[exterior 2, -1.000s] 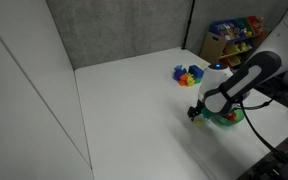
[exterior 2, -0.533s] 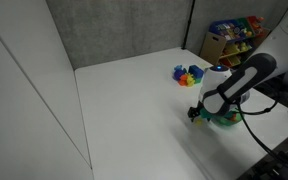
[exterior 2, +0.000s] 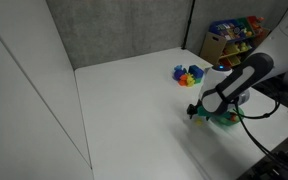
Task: Pick up the small yellow block from the table and put it in the green bowl
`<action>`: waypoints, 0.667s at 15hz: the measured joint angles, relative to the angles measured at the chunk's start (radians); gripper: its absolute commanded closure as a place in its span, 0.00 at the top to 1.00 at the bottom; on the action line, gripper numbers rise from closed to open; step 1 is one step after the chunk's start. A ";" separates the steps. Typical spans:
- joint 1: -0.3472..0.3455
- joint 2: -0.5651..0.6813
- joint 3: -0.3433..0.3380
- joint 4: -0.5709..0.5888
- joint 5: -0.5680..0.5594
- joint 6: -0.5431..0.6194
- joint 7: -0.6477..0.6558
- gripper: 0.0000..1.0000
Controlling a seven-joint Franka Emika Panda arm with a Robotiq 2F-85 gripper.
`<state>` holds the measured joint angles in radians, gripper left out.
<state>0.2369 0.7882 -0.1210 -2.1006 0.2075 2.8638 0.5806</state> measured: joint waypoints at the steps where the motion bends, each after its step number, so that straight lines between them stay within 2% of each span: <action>1: 0.002 0.002 -0.002 0.000 0.005 0.005 0.016 1.00; 7: 0.004 0.009 -0.005 -0.008 0.045 0.023 0.103 1.00; 8: 0.004 0.010 -0.005 -0.009 0.047 0.024 0.113 0.84; 10: 0.004 0.013 -0.005 -0.010 0.050 0.027 0.129 0.66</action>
<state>0.2413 0.8009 -0.1263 -2.1105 0.2574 2.8909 0.7099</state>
